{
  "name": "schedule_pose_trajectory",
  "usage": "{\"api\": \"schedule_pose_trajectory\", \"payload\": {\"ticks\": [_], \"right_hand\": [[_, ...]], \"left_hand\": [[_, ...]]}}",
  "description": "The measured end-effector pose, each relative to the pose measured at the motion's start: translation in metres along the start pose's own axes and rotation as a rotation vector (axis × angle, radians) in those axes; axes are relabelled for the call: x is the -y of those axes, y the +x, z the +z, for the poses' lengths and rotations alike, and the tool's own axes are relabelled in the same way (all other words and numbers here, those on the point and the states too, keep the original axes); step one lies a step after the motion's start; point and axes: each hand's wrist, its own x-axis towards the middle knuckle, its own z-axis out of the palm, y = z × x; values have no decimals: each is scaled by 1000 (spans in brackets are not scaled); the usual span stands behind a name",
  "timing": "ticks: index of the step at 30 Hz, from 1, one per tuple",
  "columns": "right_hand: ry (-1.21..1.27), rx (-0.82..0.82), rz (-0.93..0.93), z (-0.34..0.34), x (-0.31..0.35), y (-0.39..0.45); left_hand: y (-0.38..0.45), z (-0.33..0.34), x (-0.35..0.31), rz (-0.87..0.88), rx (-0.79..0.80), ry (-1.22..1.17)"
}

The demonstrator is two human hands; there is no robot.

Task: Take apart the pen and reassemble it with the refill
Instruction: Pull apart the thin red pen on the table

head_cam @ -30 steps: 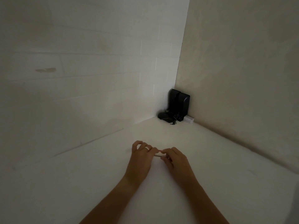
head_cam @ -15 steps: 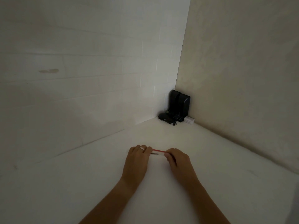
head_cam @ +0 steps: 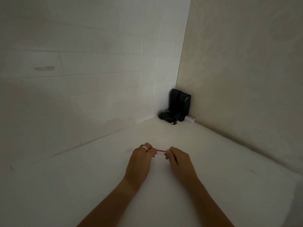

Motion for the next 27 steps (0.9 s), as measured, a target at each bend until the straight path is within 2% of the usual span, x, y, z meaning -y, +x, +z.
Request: {"api": "schedule_pose_trajectory", "payload": {"ticks": [7,16,21,24,27], "right_hand": [[-76,-25,-130,1,0,1],[-33,5,-174,2,0,1],[50,95,-13,2,5,3],[122,117,95,-3,7,4],[133,106,123,-4,6,4]], "left_hand": [[0,-1,-1,1,-17,-10],[-3,-1,6,16,29,1],[-1,-1,1,-48,-11,-10],[1,-3,-10,-8,-43,24],[1,-1,-14,16,-57,56]]}}
